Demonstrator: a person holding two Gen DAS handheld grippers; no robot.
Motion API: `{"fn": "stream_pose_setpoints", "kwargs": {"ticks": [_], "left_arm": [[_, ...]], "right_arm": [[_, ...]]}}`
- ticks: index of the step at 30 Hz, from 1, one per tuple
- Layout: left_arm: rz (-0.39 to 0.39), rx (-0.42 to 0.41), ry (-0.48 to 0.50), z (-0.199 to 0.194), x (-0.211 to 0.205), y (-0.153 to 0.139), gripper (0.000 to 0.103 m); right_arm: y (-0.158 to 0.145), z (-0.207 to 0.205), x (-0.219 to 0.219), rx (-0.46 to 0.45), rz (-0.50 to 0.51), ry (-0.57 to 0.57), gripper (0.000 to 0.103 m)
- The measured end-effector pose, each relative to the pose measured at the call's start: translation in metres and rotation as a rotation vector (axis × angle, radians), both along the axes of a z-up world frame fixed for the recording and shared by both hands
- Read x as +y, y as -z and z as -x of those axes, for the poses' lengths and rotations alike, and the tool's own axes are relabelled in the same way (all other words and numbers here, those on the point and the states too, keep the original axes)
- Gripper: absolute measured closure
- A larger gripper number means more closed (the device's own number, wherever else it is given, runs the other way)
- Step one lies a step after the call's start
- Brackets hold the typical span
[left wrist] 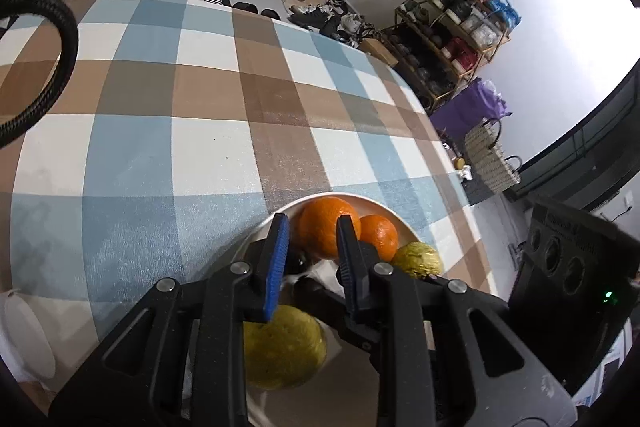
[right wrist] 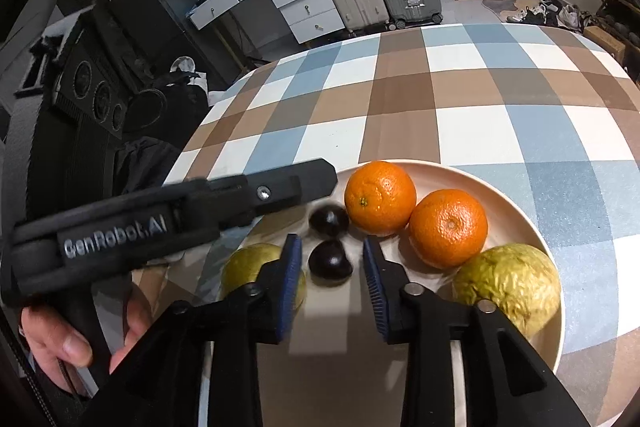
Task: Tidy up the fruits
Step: 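Carry both held dark plums over the cream plate and lower them, then open both tools to release the plums on the plate and withdraw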
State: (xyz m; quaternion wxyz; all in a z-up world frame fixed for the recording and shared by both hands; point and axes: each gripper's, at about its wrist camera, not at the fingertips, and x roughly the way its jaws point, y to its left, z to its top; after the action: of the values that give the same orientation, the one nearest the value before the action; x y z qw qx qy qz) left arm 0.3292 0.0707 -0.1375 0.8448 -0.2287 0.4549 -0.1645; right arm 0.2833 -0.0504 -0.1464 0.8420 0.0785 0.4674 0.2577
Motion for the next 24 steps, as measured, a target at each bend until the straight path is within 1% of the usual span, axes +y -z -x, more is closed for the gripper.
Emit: {"fn": "stream_pose_setpoints", "kwargs": {"ticks": [1,2,4,5,7,8,9,10,11,12,14,16,18,21,24], "left_arm": [[-0.004,-0.003,-0.002,0.002,0.0,-0.002,0.082],[-0.008,-0.011,-0.012,0.004,0.001,-0.005,0.082],[-0.004,-0.027,-0.015,0.009,0.002,-0.012,0.082],[-0.014,-0.031,-0.025,0.012,0.004,-0.016,0.081],[-0.027,-0.046,-0.035,0.02,0.004,-0.024,0.071],[-0.031,-0.051,-0.039,0.024,0.005,-0.029,0.061],[-0.034,-0.062,-0.044,0.031,0.004,-0.034,0.054],[-0.04,-0.073,-0.049,0.037,0.003,-0.039,0.051],[-0.048,-0.081,-0.055,0.043,0.003,-0.044,0.047],[-0.059,-0.091,-0.06,0.05,0.002,-0.049,0.044],[-0.08,-0.113,-0.077,0.067,0.0,-0.057,0.039],[-0.103,-0.14,-0.091,0.089,-0.003,-0.063,0.034],[-0.134,-0.154,-0.103,0.109,-0.008,-0.066,0.029],[-0.185,-0.171,-0.113,0.137,-0.018,-0.072,0.023],[-0.214,-0.193,-0.121,0.159,-0.027,-0.079,0.02]], "right_arm": [[-0.002,0.002,-0.002,-0.003,-0.005,0.004,0.061],[-0.004,0.005,-0.006,-0.01,-0.013,0.013,0.056],[-0.009,0.011,-0.011,-0.024,-0.023,0.025,0.054],[-0.012,0.014,-0.015,-0.032,-0.027,0.032,0.053],[-0.019,0.023,-0.023,-0.051,-0.034,0.048,0.048],[-0.021,0.026,-0.026,-0.058,-0.039,0.054,0.042],[-0.027,0.034,-0.033,-0.077,-0.051,0.068,0.037],[-0.031,0.039,-0.038,-0.091,-0.058,0.077,0.035],[-0.035,0.044,-0.043,-0.104,-0.064,0.085,0.03],[-0.04,0.05,-0.049,-0.12,-0.072,0.091,0.022],[-0.048,0.062,-0.06,-0.148,-0.085,0.088,0.011],[-0.055,0.077,-0.073,-0.182,-0.084,0.108,0.01],[-0.059,0.09,-0.084,-0.194,-0.09,0.122,0.007],[-0.064,0.109,-0.096,-0.219,-0.1,0.141,0.004],[-0.07,0.13,-0.104,-0.262,-0.1,0.148,0.002]]}}
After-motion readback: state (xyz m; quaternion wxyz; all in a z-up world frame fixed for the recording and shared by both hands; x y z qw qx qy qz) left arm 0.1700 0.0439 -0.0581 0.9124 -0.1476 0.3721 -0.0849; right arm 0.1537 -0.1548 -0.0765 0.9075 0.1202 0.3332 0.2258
